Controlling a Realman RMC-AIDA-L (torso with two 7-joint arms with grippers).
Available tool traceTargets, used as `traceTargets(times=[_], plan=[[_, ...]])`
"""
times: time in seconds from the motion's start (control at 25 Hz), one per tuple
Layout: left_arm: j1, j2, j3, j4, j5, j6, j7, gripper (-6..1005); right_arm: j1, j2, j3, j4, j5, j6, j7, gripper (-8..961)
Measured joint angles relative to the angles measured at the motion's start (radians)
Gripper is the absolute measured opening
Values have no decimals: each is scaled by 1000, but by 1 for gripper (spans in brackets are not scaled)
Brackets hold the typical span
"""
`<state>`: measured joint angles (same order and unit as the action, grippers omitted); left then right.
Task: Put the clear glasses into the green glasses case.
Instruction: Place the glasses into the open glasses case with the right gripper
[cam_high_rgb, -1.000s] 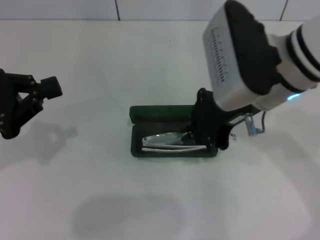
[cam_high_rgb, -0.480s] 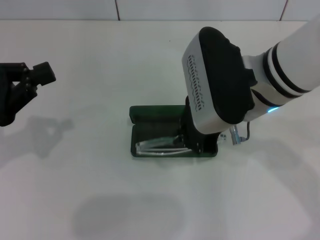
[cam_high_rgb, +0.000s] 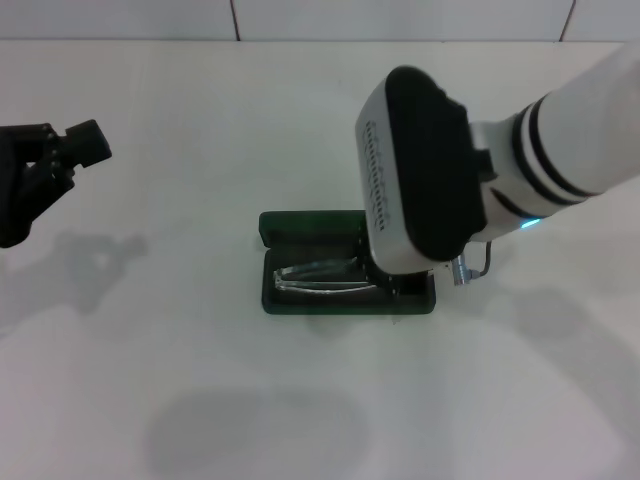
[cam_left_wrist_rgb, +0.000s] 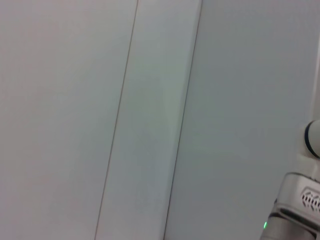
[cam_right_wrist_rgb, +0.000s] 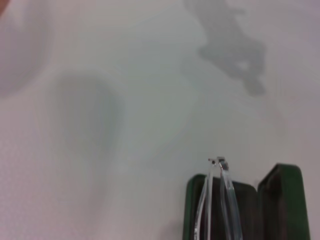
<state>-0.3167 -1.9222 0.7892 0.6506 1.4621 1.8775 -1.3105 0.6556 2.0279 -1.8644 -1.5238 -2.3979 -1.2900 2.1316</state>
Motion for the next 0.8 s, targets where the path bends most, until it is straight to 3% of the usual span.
traceTargets(times=[0.28,0.8], plan=[[-1,0,-5,-1,-2,0,5,37,-10,0,-90,3,-75,80,49,75],[10,10,-25,4,2,6,0,36,-13,0,-104,15,-107,128,86,75]])
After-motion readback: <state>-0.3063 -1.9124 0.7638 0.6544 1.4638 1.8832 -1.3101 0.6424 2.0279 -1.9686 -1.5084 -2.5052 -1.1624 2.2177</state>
